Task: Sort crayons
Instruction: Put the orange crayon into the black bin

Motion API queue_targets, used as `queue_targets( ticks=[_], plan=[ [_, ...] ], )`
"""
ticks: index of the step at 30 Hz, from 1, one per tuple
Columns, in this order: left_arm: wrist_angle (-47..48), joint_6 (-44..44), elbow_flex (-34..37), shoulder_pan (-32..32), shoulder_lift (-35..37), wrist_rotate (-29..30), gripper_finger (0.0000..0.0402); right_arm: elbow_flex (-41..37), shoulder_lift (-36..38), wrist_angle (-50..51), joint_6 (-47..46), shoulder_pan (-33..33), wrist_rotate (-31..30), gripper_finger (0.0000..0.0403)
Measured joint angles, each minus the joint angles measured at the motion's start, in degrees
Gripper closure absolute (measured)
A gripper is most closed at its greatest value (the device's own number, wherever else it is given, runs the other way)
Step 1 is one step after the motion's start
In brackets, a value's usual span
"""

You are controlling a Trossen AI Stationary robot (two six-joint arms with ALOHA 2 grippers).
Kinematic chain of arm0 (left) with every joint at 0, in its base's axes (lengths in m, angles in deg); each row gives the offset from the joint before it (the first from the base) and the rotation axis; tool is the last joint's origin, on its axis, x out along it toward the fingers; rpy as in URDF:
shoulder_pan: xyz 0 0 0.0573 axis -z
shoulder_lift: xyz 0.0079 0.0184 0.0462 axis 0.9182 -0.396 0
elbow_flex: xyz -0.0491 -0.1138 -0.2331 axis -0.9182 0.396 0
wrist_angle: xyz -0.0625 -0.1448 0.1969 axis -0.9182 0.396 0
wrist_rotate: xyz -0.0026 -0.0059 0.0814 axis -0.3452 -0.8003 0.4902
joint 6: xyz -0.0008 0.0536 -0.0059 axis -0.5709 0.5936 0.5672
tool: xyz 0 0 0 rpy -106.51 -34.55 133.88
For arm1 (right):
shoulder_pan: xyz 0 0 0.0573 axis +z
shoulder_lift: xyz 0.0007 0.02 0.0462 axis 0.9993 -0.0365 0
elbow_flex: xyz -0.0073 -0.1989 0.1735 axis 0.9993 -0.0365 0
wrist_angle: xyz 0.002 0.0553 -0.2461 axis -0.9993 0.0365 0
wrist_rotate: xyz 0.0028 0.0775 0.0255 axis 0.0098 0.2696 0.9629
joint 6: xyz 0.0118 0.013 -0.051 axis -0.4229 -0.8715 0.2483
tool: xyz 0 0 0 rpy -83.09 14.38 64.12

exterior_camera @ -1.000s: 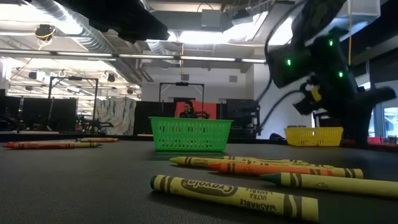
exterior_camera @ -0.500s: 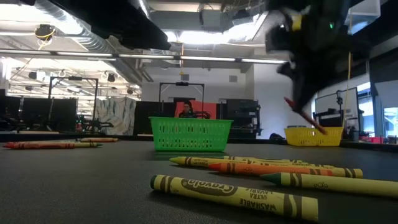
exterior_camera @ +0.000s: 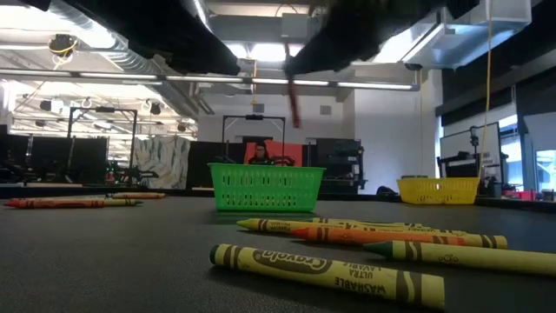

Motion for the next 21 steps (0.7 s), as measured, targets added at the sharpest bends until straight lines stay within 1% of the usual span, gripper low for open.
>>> queue_targets(
  ticks=[4, 9, 16, 21],
  plan=[
    [-0.09, -0.02, 0.00, -0.19, 0.00, 1.22, 0.0245, -0.02, -2.05, -6.97, 2.35, 0.00, 0.00, 0.0381],
    [-1.81, -0.15, 0.00, -0.94, -1.16, 2.25, 0.0245, -0.02, -4.26, -14.56, 2.61, 0.04, 0.02, 0.0381],
    [-4.58, -0.02, 0.00, -1.03, -2.21, 4.20, 0.0245, -0.04, -7.31, -21.39, 1.10, 0.04, 0.04, 0.0382],
    [-4.66, 0.12, 0.00, -1.01, -2.21, 4.17, 0.0246, -0.04, -7.80, -22.92, 1.02, 0.04, 0.04, 0.0382]
  ],
)
